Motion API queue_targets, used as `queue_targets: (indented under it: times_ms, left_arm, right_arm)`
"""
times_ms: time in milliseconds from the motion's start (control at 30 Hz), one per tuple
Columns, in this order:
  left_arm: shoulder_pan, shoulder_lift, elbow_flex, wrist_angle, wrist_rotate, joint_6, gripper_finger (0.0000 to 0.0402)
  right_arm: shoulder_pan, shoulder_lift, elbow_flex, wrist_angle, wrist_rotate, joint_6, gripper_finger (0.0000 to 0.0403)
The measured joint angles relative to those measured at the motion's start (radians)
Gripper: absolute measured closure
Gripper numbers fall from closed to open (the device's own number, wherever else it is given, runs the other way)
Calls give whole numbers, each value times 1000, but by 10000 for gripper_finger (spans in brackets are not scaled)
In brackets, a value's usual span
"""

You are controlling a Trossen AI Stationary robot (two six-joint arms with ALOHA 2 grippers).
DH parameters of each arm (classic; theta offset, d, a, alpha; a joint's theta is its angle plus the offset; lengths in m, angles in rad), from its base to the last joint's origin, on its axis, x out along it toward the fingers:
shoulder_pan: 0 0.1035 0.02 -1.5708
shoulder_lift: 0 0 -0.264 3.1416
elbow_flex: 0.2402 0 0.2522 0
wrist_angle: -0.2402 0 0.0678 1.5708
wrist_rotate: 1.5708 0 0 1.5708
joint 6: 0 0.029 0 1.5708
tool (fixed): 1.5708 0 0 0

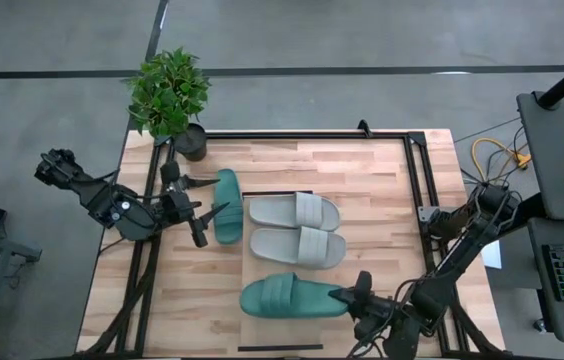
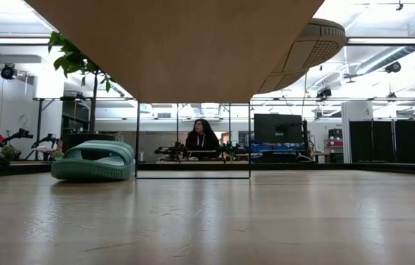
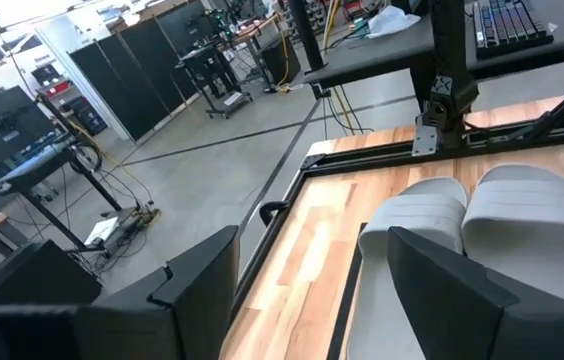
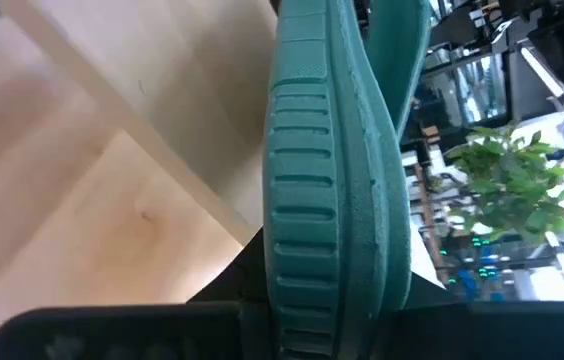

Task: Pick and place slides into the shelf
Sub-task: Put the left green slipper on the shelf

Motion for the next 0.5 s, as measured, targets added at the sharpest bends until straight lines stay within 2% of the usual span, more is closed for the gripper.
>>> queue_targets:
  times_ms: [500]
  left_arm:
    - [0, 24, 0, 8, 0, -23, 164]
  right_arm:
    - [-45, 0, -22, 2, 2, -104, 352]
